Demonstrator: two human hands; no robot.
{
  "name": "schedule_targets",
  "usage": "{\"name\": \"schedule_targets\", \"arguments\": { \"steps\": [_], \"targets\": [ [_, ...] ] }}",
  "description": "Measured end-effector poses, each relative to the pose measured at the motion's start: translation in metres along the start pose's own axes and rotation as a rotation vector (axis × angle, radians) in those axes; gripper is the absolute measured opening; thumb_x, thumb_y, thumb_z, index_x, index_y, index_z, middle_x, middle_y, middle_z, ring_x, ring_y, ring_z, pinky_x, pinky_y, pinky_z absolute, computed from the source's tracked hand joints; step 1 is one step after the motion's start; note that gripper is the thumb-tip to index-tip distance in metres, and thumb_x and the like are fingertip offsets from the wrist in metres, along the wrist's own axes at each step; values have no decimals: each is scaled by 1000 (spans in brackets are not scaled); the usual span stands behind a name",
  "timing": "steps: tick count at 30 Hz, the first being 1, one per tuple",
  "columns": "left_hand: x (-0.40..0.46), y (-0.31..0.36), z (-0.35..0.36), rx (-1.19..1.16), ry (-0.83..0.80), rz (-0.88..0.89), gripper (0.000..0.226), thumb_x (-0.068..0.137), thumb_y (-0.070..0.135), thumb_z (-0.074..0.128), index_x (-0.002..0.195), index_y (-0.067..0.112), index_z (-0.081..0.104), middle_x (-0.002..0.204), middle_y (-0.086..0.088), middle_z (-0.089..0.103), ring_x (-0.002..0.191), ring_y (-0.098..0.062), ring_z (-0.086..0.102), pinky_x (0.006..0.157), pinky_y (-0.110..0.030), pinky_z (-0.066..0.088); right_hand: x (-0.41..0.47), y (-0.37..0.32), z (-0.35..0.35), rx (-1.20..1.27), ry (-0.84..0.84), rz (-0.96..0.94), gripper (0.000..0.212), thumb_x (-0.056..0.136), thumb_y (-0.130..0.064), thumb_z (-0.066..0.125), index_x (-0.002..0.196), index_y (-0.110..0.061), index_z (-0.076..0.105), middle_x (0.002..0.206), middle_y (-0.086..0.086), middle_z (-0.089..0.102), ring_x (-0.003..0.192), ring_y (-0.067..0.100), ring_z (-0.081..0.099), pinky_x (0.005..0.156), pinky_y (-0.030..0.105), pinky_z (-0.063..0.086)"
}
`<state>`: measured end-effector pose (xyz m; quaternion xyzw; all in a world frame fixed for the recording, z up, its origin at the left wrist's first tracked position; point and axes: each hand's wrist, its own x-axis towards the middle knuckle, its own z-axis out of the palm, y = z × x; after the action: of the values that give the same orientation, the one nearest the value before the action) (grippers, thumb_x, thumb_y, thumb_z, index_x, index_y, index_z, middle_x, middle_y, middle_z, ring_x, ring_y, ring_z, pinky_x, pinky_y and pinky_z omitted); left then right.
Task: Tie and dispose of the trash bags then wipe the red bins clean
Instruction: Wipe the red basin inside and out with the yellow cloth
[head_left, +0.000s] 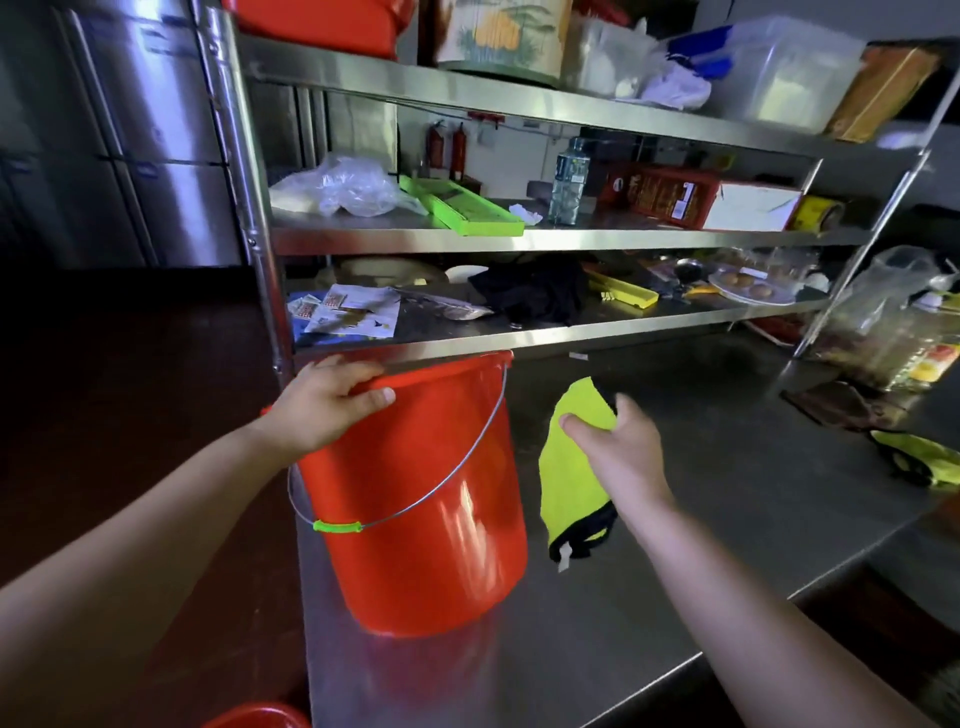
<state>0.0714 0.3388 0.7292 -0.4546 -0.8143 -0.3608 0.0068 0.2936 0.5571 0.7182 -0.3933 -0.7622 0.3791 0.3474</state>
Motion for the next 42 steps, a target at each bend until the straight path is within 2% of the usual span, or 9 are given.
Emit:
{"name": "schedule_targets", "arguments": {
  "steps": [7,12,18,22,28,31,34,39,42],
  "targets": [
    [-14,-1,13,-466,65,-317,24,71,42,70,89,27,67,113,-8,59,125,-29,46,112,-44,30,-23,-23,32,-30,-322,-282,26,76,-41,70,90,-25,55,76,-11,59,71,8,57,61,28,44],
    [-25,-8,31,-58,88,-398,66,67,56,49,121,20,60,111,-2,55,121,-30,39,108,-39,25,-48,-16,55,-151,-453,-469,42,78,-43,69,115,-24,60,102,-11,64,97,9,60,77,23,44],
    [-37,-10,45,247,-153,-302,127,54,77,65,151,21,5,152,-5,17,140,-26,14,114,-43,12,-51,-11,65,-356,-615,-595,58,83,-41,65,135,-25,48,131,-3,57,121,15,49,94,23,37],
    [-35,-12,32,193,-182,-273,119,54,69,58,150,15,13,154,-7,22,141,-24,20,115,-39,19,-49,-13,63,-366,-729,-645,58,84,-38,65,137,-20,49,145,-4,45,133,12,38,107,21,28],
    [-21,-26,12,263,-95,-293,47,90,15,41,137,22,46,142,-4,48,129,-23,45,103,-28,34,-62,-12,64,-418,-836,-758,59,81,-50,63,135,-29,51,148,-7,40,136,6,29,106,14,14],
    [-14,-29,14,291,4,-443,37,92,32,42,126,24,54,129,-8,58,117,-29,53,94,-34,41,-61,-13,66,-418,-907,-851,61,82,-66,50,138,-44,41,150,-19,33,141,0,2,115,32,4],
    [-11,-31,23,487,160,-326,47,92,50,43,126,18,52,122,-9,59,114,-31,53,91,-40,41,-59,-12,70,-485,-1021,-875,65,84,-72,37,143,-53,17,152,-30,9,140,2,-26,113,44,-13],
    [2,-53,13,312,-11,-364,51,90,62,36,75,19,59,69,3,59,83,-26,63,61,-30,41,-68,-10,92,-679,-869,-1025,74,80,-72,35,143,-55,-1,152,-32,-6,141,6,-25,114,46,-7],
    [4,-72,9,255,3,-334,54,90,61,37,96,17,67,93,-4,68,96,-26,62,73,-32,47,-68,-13,108,-646,-851,-1026,67,84,-64,35,143,-55,4,152,-34,-3,142,6,-22,111,38,-15]
  ]
}}
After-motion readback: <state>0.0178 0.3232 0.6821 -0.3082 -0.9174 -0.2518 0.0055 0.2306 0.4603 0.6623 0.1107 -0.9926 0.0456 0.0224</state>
